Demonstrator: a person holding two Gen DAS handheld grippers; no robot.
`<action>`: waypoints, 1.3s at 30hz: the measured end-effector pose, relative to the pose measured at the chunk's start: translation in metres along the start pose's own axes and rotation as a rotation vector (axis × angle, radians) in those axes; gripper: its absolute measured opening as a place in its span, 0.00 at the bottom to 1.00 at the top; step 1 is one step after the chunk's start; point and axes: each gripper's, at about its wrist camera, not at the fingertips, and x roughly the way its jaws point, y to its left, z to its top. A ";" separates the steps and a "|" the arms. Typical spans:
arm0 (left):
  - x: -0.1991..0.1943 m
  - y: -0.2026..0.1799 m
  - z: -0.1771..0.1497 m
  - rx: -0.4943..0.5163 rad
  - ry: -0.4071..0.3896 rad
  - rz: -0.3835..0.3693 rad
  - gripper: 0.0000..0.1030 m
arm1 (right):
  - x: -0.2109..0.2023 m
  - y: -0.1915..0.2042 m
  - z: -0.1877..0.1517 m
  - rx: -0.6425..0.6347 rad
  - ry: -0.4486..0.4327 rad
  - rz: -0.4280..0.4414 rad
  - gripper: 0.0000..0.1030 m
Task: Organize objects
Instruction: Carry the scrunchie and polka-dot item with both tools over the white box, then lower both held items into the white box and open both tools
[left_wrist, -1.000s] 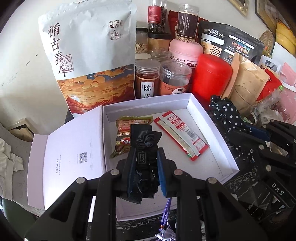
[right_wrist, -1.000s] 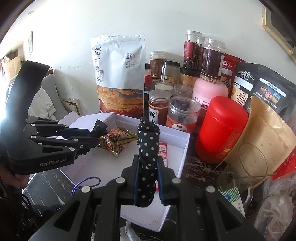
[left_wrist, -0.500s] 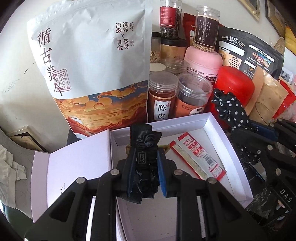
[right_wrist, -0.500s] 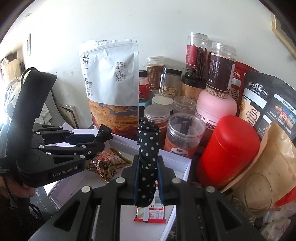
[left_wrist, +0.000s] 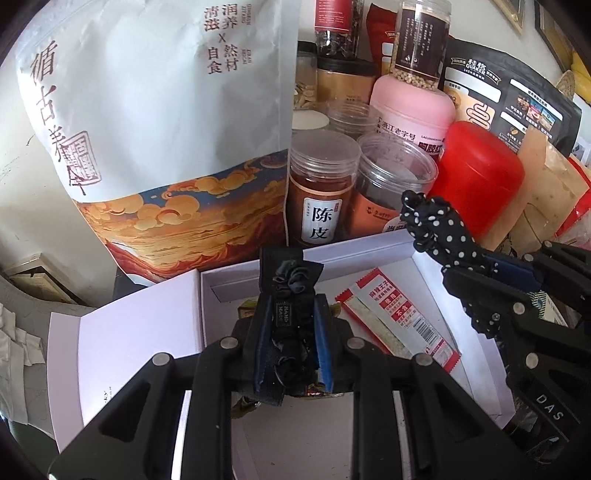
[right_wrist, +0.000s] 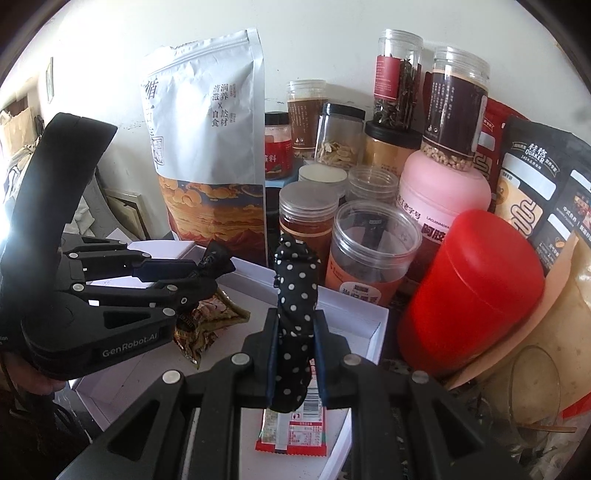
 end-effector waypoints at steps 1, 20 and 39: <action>0.002 -0.002 0.000 0.004 0.003 -0.004 0.20 | 0.002 -0.001 0.000 0.003 0.005 -0.001 0.15; 0.025 -0.024 -0.007 0.040 0.052 -0.070 0.21 | 0.027 -0.020 -0.016 0.061 0.084 -0.031 0.16; 0.023 -0.014 0.000 -0.022 0.056 -0.064 0.49 | 0.025 -0.025 -0.019 0.089 0.134 -0.086 0.41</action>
